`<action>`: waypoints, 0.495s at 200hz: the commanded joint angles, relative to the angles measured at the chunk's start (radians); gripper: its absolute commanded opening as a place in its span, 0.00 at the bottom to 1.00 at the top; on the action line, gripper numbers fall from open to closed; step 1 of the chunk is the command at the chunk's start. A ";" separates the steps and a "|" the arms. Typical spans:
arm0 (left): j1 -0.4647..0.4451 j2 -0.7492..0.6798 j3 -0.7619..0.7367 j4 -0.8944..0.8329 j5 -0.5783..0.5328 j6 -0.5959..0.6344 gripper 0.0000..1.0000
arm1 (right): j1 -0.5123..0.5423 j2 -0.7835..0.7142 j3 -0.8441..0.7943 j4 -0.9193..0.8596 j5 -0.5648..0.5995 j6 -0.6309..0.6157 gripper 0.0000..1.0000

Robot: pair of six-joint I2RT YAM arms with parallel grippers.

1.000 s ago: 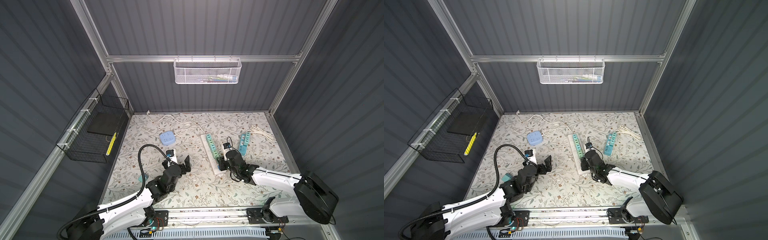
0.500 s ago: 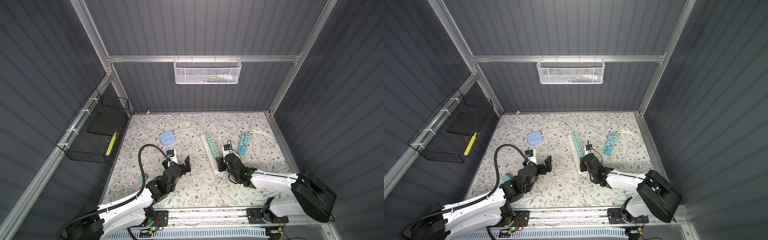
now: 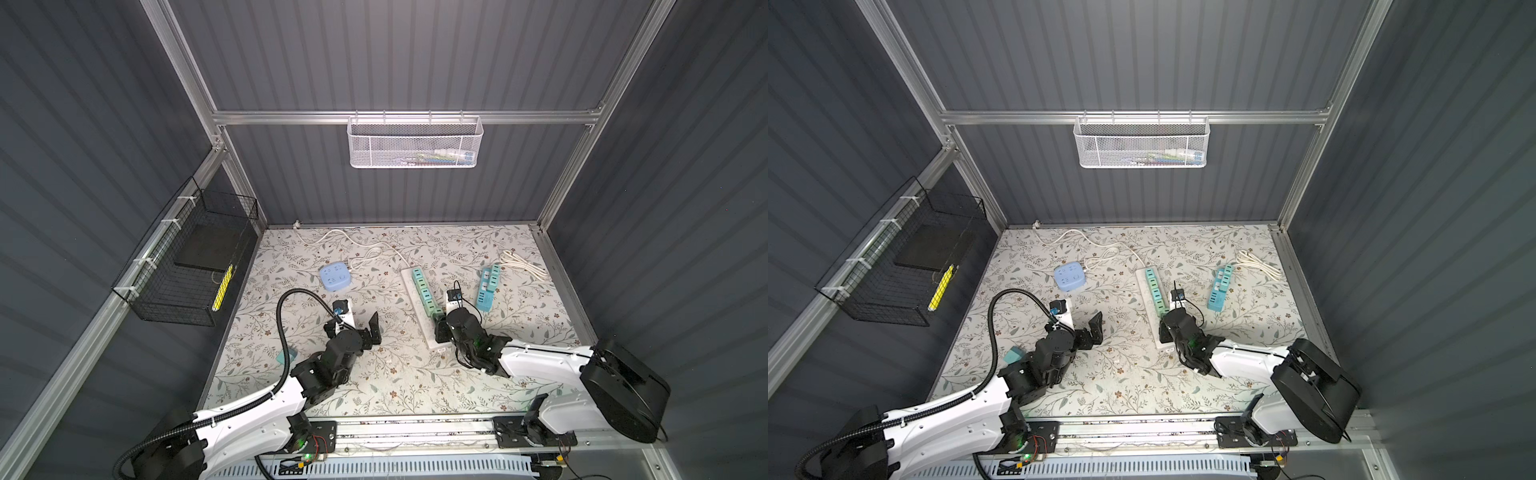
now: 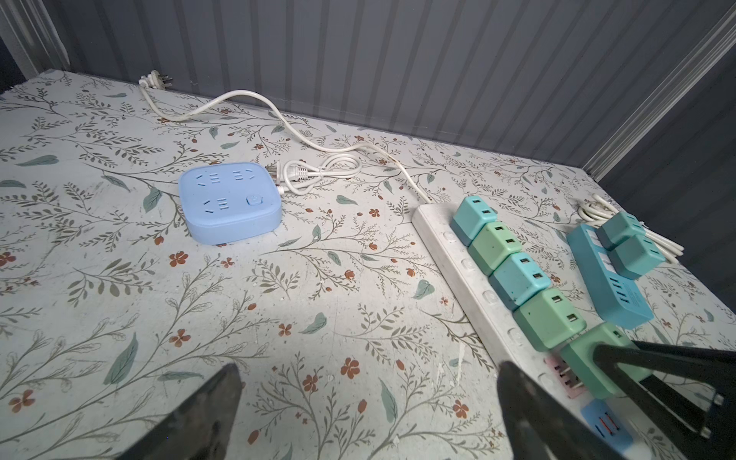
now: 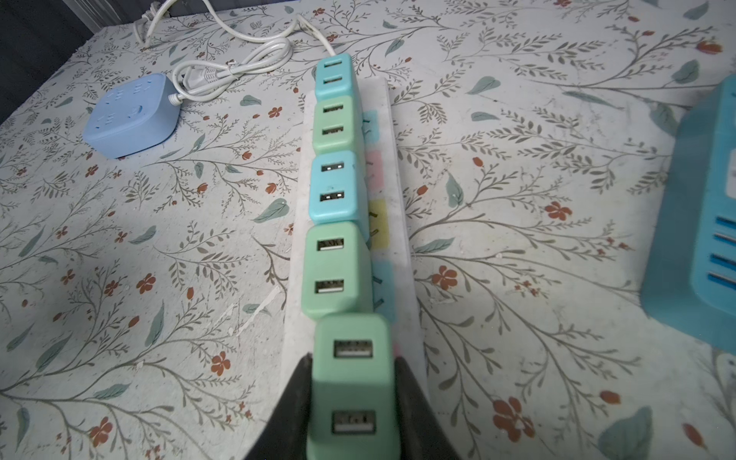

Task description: Insert the plug

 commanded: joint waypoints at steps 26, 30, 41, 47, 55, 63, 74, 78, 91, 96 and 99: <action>0.002 0.000 0.028 -0.003 -0.004 0.012 1.00 | 0.002 0.018 0.002 -0.059 0.068 0.001 0.14; 0.001 0.003 0.030 -0.002 -0.005 0.012 1.00 | 0.003 0.018 0.003 -0.062 0.072 0.001 0.13; 0.001 0.005 0.032 0.000 -0.003 0.014 1.00 | 0.006 0.022 0.005 -0.063 0.075 -0.002 0.13; 0.001 0.005 0.033 0.000 -0.001 0.015 1.00 | 0.007 0.025 0.007 -0.063 0.072 0.000 0.13; 0.001 0.005 0.034 -0.001 -0.001 0.018 1.00 | 0.008 0.026 0.008 -0.067 0.062 0.001 0.14; 0.002 0.005 0.035 -0.004 -0.001 0.020 1.00 | 0.010 0.025 0.006 -0.064 0.048 0.004 0.14; 0.002 0.004 0.035 -0.007 -0.002 0.020 1.00 | 0.019 0.016 -0.001 -0.058 0.043 0.012 0.14; 0.001 0.002 0.035 -0.009 -0.001 0.020 1.00 | 0.020 0.013 -0.006 -0.053 0.037 0.014 0.14; 0.002 -0.001 0.029 -0.009 -0.001 0.016 1.00 | 0.023 -0.006 -0.017 -0.045 0.021 0.018 0.14; 0.002 -0.002 0.028 -0.008 -0.001 0.015 1.00 | 0.023 -0.012 -0.019 -0.042 0.017 0.019 0.14; 0.002 -0.003 0.027 -0.008 -0.002 0.014 1.00 | 0.023 -0.015 -0.020 -0.042 0.015 0.018 0.14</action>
